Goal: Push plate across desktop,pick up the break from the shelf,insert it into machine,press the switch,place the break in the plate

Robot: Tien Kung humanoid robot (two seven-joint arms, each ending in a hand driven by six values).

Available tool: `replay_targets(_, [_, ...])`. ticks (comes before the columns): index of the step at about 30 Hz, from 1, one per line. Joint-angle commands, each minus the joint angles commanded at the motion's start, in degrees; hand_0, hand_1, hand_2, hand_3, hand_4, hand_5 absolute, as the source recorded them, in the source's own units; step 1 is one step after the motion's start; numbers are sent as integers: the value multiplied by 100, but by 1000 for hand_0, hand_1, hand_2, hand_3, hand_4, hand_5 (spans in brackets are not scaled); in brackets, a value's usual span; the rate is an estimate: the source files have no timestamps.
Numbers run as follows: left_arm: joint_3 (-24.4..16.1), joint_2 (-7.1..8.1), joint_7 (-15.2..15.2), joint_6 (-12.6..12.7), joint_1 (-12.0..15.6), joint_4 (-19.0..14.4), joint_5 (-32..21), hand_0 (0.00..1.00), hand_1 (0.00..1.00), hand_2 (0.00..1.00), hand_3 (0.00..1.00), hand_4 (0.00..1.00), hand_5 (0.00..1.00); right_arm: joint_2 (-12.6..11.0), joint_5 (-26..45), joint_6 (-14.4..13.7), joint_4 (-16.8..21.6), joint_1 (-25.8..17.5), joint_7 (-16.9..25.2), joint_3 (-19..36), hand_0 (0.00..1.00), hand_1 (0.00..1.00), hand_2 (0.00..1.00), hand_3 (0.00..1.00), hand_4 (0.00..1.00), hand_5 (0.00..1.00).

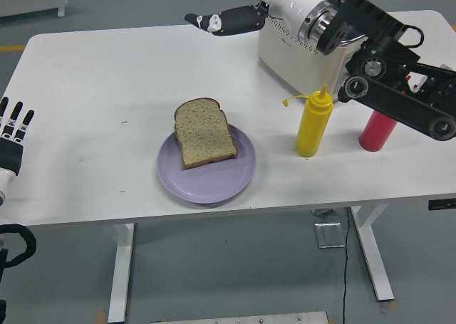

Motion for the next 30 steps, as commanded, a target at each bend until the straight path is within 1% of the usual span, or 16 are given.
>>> replay_targets(1, [-9,3,0,0,1,-7,-2,811,869,944,788,587,998,-102,169,9,49,-33,42,160,776,785,838,876,667,379])
replay_targets(2, [-20,7,1,-1,1,-15,-5,812,868,944,787,590,998,-225,340,27,91,-82,82,320,802,791,822,838,520,396])
replay_targets(4, [-50,18,2,-2,9,-32,-9,812,868,944,787,590,998,-468,769,78,127,-209,136,688,802,791,822,838,520,396])
replay_targets(7, [-110,45,2,-7,33,-64,-11,812,868,944,787,590,998,-831,1364,203,110,-469,106,1175,802,791,822,838,520,396])
replay_targets(8, [-128,56,2,-9,38,-74,-11,813,869,945,788,591,998,-939,1566,245,94,-560,75,1331,806,801,813,825,477,460])
replay_targets(13, [-212,125,7,-23,47,-113,-14,813,869,945,788,591,998,-1551,2651,436,-79,-1173,-169,2208,806,801,813,825,477,460])
replay_targets(14, [-220,138,8,-27,43,-119,-17,812,869,945,787,592,998,-1656,2857,465,-112,-1295,-228,2376,810,786,809,822,451,480])
replay_targets(16, [-238,161,16,-39,38,-130,-22,812,869,945,787,592,998,-1885,3321,513,-164,-1589,-339,2758,810,786,809,822,451,480])
replay_targets(18, [-258,174,32,-53,39,-138,-23,812,869,945,787,592,998,-2045,3717,540,-190,-1860,-418,3087,810,786,809,822,451,480])
replay_targets(19, [-269,178,43,-62,41,-142,-23,812,869,945,787,592,998,-2114,3958,550,-197,-2020,-449,3282,810,786,809,822,451,480])
replay_targets(20, [-280,181,58,-73,43,-146,-22,813,869,946,789,593,998,-2178,4192,561,-198,-2198,-469,3485,820,797,811,823,444,501])
replay_targets(24, [-311,189,130,-128,46,-156,-21,813,869,946,789,593,998,-2308,4825,626,-174,-2779,-499,4090,820,797,811,823,444,501])
replay_targets(25, [-317,189,165,-156,47,-157,-30,813,869,946,789,593,998,-2321,4984,655,-152,-2965,-495,4267,820,797,811,823,444,501])
replay_targets(26, [-321,188,197,-184,48,-158,-42,813,869,945,790,593,998,-2323,5102,681,-128,-3120,-487,4410,846,810,822,839,452,502])
replay_targets(28, [-323,186,277,-251,50,-160,-56,813,869,945,790,593,998,-2291,5276,758,-72,-3467,-445,4714,846,810,822,839,452,502])
replay_targets(30, [-315,186,365,-324,49,-162,-63,813,869,945,790,593,998,-2218,5234,837,-32,-3804,-344,5007,846,810,822,839,452,502])
